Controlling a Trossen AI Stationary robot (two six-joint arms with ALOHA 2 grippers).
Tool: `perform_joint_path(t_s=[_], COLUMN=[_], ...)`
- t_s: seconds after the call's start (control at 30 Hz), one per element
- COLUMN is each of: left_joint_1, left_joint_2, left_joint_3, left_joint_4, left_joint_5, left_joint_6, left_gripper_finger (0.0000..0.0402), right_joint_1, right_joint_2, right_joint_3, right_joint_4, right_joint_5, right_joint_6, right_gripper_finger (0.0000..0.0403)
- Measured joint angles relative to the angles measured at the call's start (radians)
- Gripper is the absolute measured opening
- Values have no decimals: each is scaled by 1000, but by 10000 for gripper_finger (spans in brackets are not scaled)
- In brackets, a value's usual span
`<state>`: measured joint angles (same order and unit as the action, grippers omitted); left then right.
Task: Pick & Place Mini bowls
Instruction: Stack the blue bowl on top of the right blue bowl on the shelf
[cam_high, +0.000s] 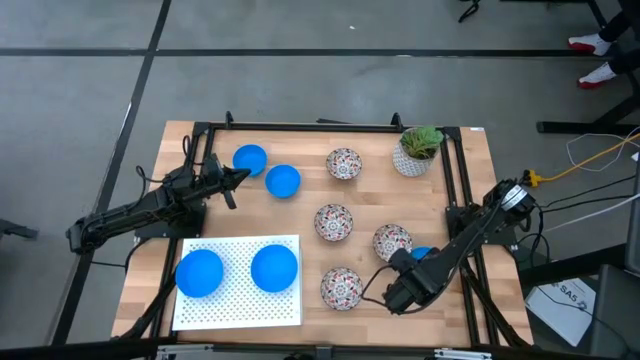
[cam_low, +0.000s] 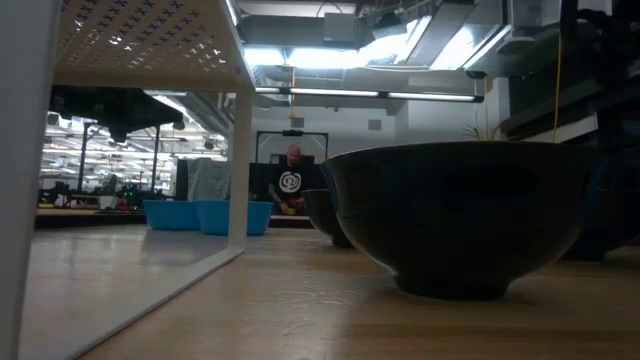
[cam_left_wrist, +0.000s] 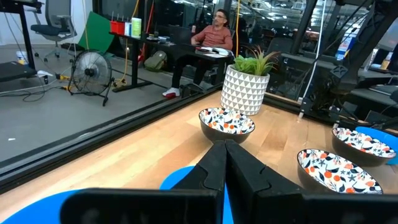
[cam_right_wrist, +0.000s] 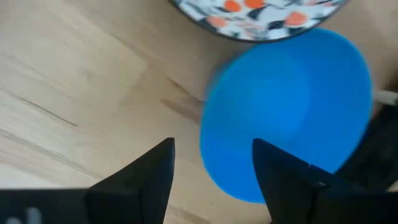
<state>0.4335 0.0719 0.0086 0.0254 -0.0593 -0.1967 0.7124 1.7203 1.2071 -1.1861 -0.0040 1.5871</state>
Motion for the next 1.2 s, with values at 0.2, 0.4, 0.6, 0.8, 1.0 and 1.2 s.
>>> perform_joint_path(t_s=[0.2, 0.4, 0.6, 0.8, 1.0, 1.2], left_joint_1=[0, 0, 0, 0, 0, 0], left_joint_2=[0, 0, 0, 0, 0, 0], left_joint_3=[0, 0, 0, 0, 0, 0], left_joint_4=[0, 0, 0, 0, 0, 0], left_joint_5=[0, 0, 0, 0, 0, 0], left_joint_6=[0, 0, 0, 0, 0, 0], left_gripper_finger=[2, 2, 2, 2, 2, 2], right_joint_1=[0, 0, 0, 0, 0, -1], right_joint_2=[0, 0, 0, 0, 0, 0], right_joint_3=[-43, -85, -85, -85, -85, -71], right_joint_4=[78, 122, 132, 153, 199, 218], right_joint_5=[3, 3, 3, 34, 46, -32], right_joint_6=[7, 11, 9, 7, 4, -10], right_gripper_finger=[213, 213, 166, 75, 10, 10])
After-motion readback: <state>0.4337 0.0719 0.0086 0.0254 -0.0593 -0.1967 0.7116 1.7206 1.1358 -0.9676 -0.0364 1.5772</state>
